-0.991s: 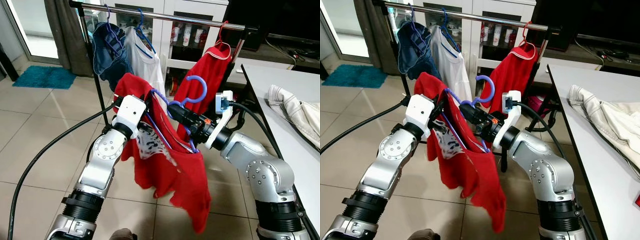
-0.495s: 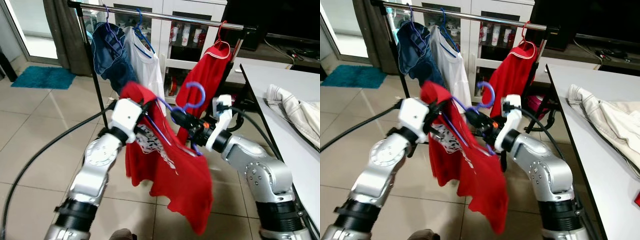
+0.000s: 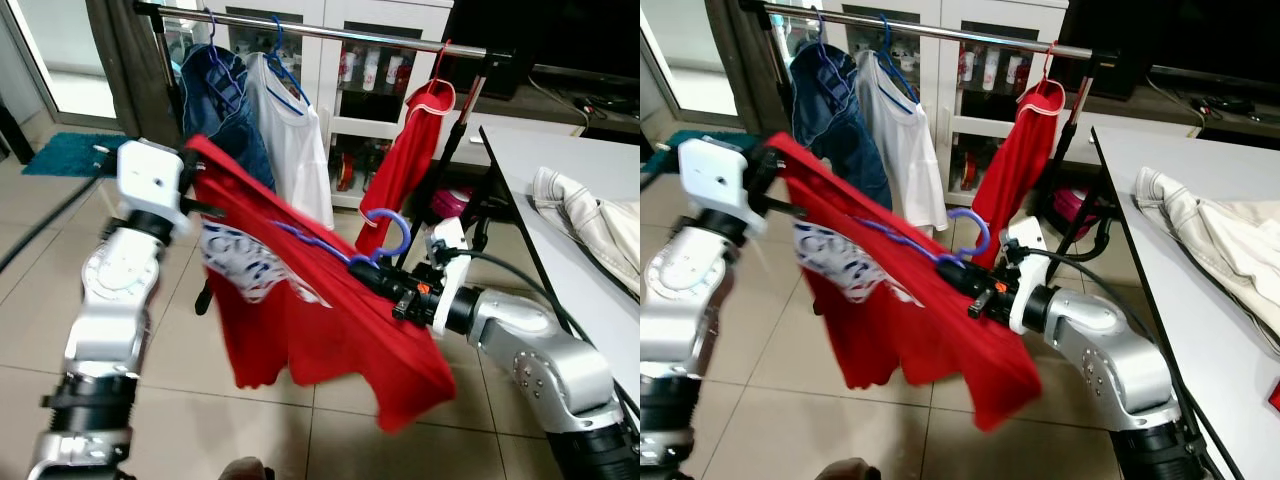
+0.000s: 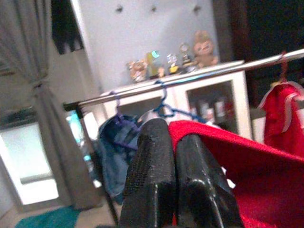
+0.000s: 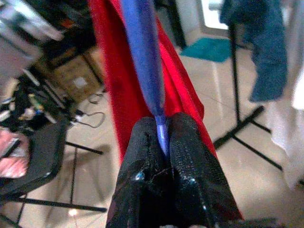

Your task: Hang hanger

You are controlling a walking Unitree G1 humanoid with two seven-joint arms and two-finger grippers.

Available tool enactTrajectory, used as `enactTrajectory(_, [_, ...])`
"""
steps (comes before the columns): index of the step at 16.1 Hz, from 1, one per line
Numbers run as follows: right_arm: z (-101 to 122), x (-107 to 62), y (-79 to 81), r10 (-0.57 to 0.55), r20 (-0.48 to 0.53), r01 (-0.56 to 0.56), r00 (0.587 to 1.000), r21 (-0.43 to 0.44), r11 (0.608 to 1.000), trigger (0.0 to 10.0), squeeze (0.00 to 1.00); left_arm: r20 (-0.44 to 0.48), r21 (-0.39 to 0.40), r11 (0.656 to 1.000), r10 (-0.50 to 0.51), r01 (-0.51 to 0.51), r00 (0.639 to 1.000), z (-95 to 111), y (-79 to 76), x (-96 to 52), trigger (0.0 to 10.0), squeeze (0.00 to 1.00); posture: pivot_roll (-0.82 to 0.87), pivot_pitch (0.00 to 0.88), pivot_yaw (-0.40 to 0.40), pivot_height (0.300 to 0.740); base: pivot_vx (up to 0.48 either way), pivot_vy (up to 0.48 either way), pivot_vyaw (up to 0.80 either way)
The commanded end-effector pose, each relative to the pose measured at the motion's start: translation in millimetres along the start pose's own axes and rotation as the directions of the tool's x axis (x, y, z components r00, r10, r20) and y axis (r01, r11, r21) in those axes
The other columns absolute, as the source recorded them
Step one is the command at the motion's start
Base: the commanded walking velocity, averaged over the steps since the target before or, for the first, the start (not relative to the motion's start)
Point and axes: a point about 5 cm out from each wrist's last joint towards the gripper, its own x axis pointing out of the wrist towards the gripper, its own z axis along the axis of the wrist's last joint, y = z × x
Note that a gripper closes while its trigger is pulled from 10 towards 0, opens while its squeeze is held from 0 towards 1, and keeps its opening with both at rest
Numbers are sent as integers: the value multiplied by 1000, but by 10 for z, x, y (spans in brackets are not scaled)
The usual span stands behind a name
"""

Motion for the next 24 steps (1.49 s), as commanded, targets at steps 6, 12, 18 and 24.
enactTrajectory(6, [267,-219,72,89,222,-114,971,100,988,0,0,-228,76,984,177,-164,957,-249,639,162,0,0,102,0,-28,740,0,0,0])
enactTrajectory(12, [260,116,-306,-378,225,313,898,279,908,0,0,-24,-217,684,-717,697,697,-27,-1225,-89,0,0,95,0,-9,740,0,0,0])
enactTrajectory(18, [51,29,-466,-577,116,552,808,192,812,10000,0,-89,-342,708,-679,618,729,-139,-1175,-429,0,0,95,0,-29,740,0,0,0])
enactTrajectory(24, [-423,-310,-315,-658,-58,660,751,62,749,10000,0,-341,-404,901,-310,159,888,-497,-838,-707,10000,0,96,24,-45,740,0,0,-667])
